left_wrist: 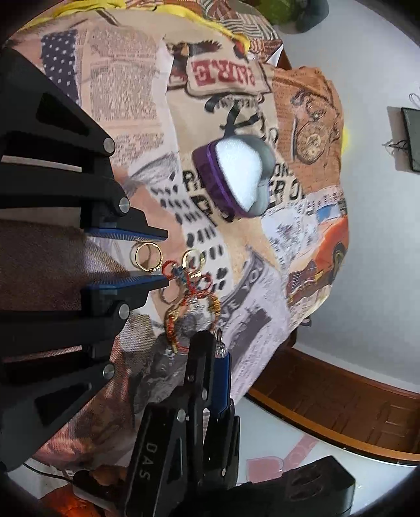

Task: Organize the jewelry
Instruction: 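Carry both rings over the heart tin and open both tools to drop them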

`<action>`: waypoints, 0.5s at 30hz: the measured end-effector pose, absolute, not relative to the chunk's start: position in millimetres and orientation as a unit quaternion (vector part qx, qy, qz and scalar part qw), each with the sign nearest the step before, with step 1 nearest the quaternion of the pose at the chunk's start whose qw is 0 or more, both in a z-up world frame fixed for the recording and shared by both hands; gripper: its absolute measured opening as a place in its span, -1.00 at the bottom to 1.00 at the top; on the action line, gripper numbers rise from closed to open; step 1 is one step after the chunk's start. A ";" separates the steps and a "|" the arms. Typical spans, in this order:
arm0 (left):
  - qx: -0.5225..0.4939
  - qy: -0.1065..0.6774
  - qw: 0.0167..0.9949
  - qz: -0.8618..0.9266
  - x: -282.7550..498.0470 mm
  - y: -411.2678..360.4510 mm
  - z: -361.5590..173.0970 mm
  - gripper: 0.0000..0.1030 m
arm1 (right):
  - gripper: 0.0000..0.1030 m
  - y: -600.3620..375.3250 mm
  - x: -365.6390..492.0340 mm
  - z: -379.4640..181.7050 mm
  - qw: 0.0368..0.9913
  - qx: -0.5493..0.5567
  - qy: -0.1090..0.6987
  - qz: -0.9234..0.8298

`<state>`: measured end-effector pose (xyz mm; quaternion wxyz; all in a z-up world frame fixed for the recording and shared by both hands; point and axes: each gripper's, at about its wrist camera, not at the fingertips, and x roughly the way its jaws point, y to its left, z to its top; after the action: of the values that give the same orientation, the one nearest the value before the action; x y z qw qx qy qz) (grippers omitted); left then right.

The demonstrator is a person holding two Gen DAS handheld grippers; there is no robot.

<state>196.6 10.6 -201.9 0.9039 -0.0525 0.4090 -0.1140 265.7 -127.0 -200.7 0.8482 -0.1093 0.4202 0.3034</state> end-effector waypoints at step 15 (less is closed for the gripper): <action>-0.048 0.339 0.938 -0.053 208.7 60.7 -144.5 -0.61 | -0.47 -96.7 267.7 -143.7 0.874 -0.094 0.346 0.328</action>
<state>208.7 60.7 -144.5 0.9381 -0.0481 0.3388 -0.0534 267.7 -96.7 -143.7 0.8740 -0.0938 0.3459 0.3281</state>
